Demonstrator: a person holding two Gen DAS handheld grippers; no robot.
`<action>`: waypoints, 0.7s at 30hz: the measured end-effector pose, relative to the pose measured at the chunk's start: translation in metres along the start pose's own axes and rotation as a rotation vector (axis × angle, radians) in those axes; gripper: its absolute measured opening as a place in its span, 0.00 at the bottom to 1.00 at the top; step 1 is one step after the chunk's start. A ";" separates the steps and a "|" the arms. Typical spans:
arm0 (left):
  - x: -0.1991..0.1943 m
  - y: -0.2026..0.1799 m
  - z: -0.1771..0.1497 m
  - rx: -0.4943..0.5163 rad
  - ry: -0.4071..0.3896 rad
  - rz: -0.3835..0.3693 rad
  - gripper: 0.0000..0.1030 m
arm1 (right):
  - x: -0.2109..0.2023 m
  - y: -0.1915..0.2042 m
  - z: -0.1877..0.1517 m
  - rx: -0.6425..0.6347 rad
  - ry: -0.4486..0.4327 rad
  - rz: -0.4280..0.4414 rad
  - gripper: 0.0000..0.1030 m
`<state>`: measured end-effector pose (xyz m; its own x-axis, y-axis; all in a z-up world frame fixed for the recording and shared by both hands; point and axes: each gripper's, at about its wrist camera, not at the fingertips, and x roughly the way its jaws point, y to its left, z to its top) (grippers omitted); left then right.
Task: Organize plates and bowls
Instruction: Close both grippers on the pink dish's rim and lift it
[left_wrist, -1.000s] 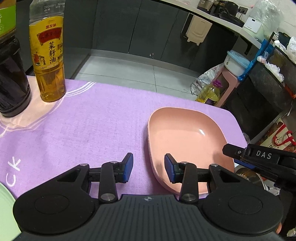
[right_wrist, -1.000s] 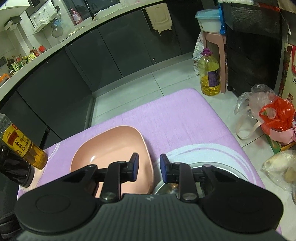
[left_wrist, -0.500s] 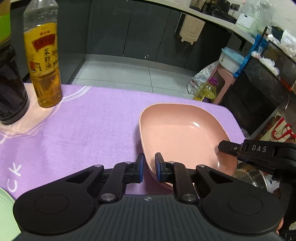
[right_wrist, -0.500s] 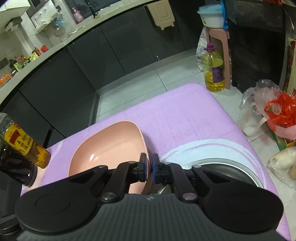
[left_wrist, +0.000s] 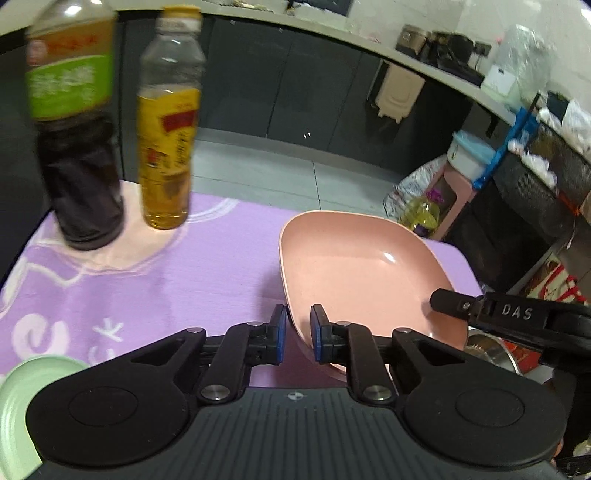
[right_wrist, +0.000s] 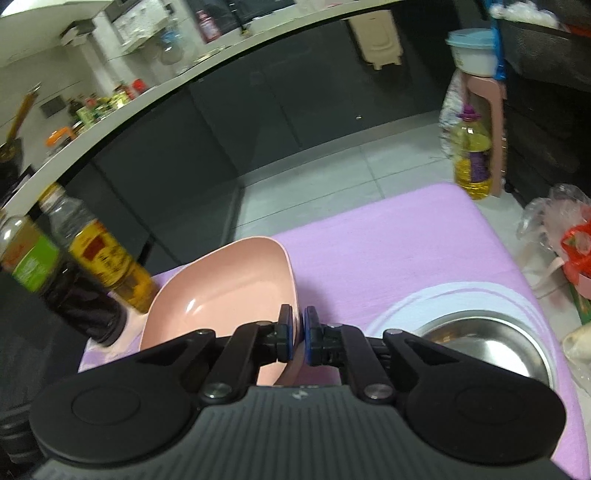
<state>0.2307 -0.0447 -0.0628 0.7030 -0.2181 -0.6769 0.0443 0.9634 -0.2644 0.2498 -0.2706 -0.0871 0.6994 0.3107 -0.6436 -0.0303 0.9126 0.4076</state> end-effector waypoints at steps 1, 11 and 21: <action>-0.006 0.003 0.000 -0.004 -0.011 -0.002 0.13 | -0.001 0.004 -0.001 -0.011 -0.001 0.008 0.03; -0.048 0.027 -0.006 -0.005 -0.080 0.023 0.14 | -0.014 0.034 -0.010 -0.085 0.013 0.092 0.04; -0.075 0.043 -0.017 -0.013 -0.112 0.041 0.13 | -0.024 0.054 -0.020 -0.134 0.034 0.136 0.05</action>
<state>0.1672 0.0102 -0.0350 0.7792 -0.1588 -0.6064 0.0053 0.9690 -0.2470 0.2175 -0.2232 -0.0627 0.6582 0.4406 -0.6105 -0.2198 0.8880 0.4038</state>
